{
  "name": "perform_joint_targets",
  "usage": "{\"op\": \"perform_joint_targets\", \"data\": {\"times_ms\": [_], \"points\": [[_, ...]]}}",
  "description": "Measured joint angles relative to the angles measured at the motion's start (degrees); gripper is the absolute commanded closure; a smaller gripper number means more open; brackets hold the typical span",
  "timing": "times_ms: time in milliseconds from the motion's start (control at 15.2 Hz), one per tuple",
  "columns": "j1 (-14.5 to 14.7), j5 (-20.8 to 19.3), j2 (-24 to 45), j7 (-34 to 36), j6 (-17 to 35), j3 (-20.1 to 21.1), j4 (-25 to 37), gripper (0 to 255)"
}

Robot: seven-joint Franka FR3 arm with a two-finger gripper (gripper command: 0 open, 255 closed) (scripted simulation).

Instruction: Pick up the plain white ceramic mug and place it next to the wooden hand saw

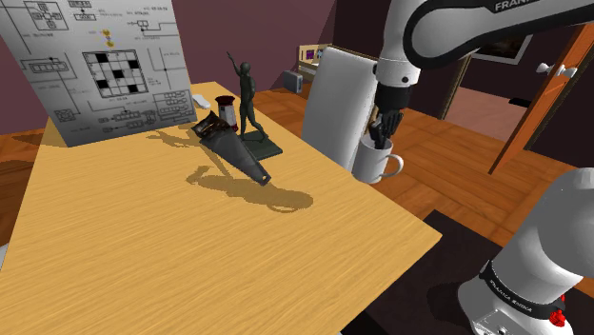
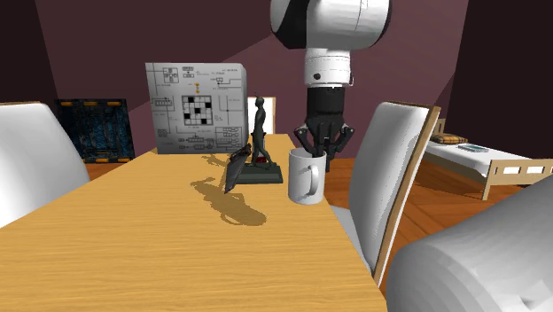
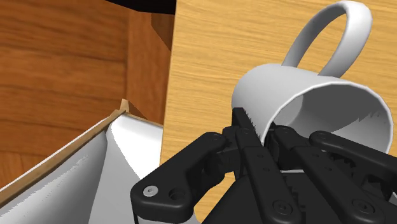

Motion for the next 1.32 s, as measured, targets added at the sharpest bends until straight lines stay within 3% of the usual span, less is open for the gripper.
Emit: {"op": "perform_joint_targets", "data": {"times_ms": [660,1320], "points": [[-0.08,-0.17,-0.93,0.02,-7.47,-0.24,6.54,255],[-0.38,-1.32,20.13,1.89,-6.49,1.16,26.55,255]]}}
